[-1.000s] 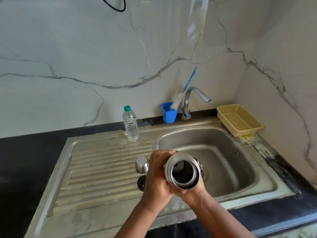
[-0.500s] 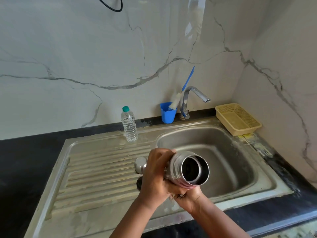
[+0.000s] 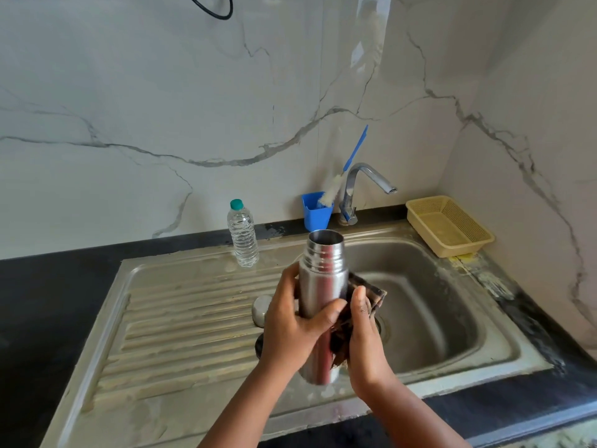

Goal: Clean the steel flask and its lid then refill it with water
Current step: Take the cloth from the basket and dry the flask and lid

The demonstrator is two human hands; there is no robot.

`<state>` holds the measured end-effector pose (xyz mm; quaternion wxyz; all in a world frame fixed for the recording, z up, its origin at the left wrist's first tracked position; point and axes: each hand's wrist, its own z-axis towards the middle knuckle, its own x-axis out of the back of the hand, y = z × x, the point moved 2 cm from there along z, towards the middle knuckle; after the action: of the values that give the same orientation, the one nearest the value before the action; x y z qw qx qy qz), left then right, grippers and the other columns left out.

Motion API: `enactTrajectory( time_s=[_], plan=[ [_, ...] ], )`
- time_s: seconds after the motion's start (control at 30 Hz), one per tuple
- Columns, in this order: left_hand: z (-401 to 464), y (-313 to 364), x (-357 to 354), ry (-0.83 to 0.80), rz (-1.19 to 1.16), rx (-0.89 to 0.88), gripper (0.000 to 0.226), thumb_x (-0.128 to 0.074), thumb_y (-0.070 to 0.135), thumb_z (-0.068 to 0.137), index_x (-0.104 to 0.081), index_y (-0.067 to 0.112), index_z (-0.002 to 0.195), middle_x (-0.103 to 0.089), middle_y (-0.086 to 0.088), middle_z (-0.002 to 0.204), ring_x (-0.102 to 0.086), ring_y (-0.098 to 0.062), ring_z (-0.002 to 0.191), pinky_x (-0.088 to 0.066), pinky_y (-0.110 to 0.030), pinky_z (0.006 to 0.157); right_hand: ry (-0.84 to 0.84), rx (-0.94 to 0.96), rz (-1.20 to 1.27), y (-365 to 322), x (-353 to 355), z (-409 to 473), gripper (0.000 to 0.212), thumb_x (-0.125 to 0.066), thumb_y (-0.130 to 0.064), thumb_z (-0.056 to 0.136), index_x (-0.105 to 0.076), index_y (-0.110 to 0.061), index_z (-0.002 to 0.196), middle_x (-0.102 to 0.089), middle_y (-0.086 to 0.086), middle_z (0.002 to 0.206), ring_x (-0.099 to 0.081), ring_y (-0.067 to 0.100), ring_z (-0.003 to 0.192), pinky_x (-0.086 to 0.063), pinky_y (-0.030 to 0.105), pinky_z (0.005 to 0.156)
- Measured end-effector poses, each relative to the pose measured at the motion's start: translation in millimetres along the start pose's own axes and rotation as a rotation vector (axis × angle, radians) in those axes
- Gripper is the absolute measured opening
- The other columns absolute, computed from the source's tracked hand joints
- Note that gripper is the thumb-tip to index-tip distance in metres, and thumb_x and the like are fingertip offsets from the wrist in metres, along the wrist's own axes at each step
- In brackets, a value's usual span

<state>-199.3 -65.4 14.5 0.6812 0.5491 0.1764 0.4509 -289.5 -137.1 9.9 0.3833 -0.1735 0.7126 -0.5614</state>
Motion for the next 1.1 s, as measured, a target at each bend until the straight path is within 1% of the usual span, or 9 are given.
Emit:
enactTrajectory(
  time_s=[0.13, 0.23, 0.3, 0.47, 0.6, 0.7, 0.9, 0.97, 1.1],
  plan=[
    [-15, -7, -9, -0.126, -0.108, 0.152, 0.049, -0.074, 0.057, 0.072, -0.053, 0.038, 0.111, -0.068, 0.023, 0.098, -0.066, 0.002, 0.086, -0.047, -0.011, 0.069, -0.043, 0.279, -0.137, -35, -5, 14, 0.063, -0.043, -0.078, 0.083, -0.068, -0.028, 0.112, -0.071, 0.008, 0.109, -0.066, 0.019, 0.106, -0.054, 0.028, 0.088],
    [-21, -10, -16, -0.117, -0.210, 0.192, 0.042, -0.073, 0.053, 0.070, -0.056, 0.044, 0.107, -0.071, 0.011, 0.096, -0.067, -0.005, 0.088, -0.050, -0.018, 0.073, -0.039, 0.353, -0.271, -42, -8, 19, 0.069, -0.042, -0.074, 0.089, -0.064, -0.013, 0.110, -0.065, 0.022, 0.099, -0.064, 0.036, 0.098, -0.052, 0.052, 0.089],
    [-18, -10, -17, -0.081, -0.317, 0.240, 0.038, -0.071, 0.048, 0.070, -0.058, 0.041, 0.106, -0.072, 0.004, 0.098, -0.068, -0.015, 0.093, -0.054, -0.025, 0.076, -0.045, 0.464, -0.458, -34, -10, 11, 0.063, -0.042, -0.061, 0.097, -0.053, -0.009, 0.130, -0.063, 0.011, 0.118, -0.060, 0.030, 0.113, -0.046, 0.058, 0.096],
    [-9, -15, -9, -0.041, -0.471, 0.276, 0.057, -0.070, 0.048, 0.078, -0.053, 0.028, 0.128, -0.071, -0.003, 0.114, -0.068, -0.021, 0.108, -0.056, -0.030, 0.083, -0.140, 0.582, -0.810, -18, -1, -9, 0.062, -0.040, -0.046, 0.100, -0.020, -0.028, 0.156, -0.024, -0.014, 0.158, -0.029, 0.012, 0.145, -0.035, 0.041, 0.114],
    [-2, -18, -8, -0.026, -0.474, 0.313, 0.071, -0.078, 0.070, 0.061, -0.057, 0.038, 0.121, -0.071, -0.002, 0.114, -0.067, -0.019, 0.110, -0.054, -0.030, 0.084, -0.196, 0.464, -0.757, -14, 14, 0, 0.062, -0.042, -0.049, 0.099, -0.025, -0.028, 0.154, -0.036, -0.017, 0.151, -0.035, 0.005, 0.141, -0.031, 0.025, 0.115],
    [8, -16, -8, -0.057, -0.462, 0.291, 0.074, -0.082, 0.067, 0.057, -0.057, 0.034, 0.118, -0.072, -0.004, 0.110, -0.068, -0.021, 0.106, -0.055, -0.030, 0.082, -0.179, 0.216, -0.486, -16, 23, 5, 0.050, -0.047, -0.048, 0.098, -0.052, -0.017, 0.138, -0.063, -0.001, 0.130, -0.057, 0.012, 0.124, -0.045, 0.032, 0.104],
    [18, -7, -20, -0.149, -0.432, 0.317, 0.075, -0.080, 0.073, 0.051, -0.060, 0.035, 0.113, -0.072, 0.006, 0.104, -0.069, -0.011, 0.099, -0.057, -0.027, 0.080, 0.104, -0.275, 0.019, -18, 53, 21, 0.038, -0.049, -0.036, 0.099, -0.067, -0.005, 0.108, -0.075, 0.012, 0.092, -0.071, 0.024, 0.083, -0.053, 0.032, 0.074],
    [21, -4, -30, -0.093, -0.468, 0.363, 0.065, -0.078, 0.064, 0.058, -0.060, 0.032, 0.111, -0.073, 0.008, 0.100, -0.069, -0.009, 0.096, -0.056, -0.027, 0.077, 0.092, -0.103, -0.157, -20, 50, 22, 0.035, -0.052, -0.036, 0.097, -0.067, -0.006, 0.109, -0.075, 0.010, 0.092, -0.070, 0.019, 0.087, -0.054, 0.031, 0.077],
    [34, -3, -41, 0.060, -0.566, 0.500, 0.045, -0.076, 0.050, 0.075, -0.061, 0.027, 0.109, -0.073, -0.007, 0.101, -0.071, -0.024, 0.094, -0.057, -0.035, 0.072, -0.084, 0.486, -0.817, -20, 48, 8, 0.062, -0.050, -0.043, 0.092, -0.039, -0.020, 0.149, -0.046, -0.007, 0.146, -0.049, 0.006, 0.130, -0.043, 0.025, 0.105]
  ],
)
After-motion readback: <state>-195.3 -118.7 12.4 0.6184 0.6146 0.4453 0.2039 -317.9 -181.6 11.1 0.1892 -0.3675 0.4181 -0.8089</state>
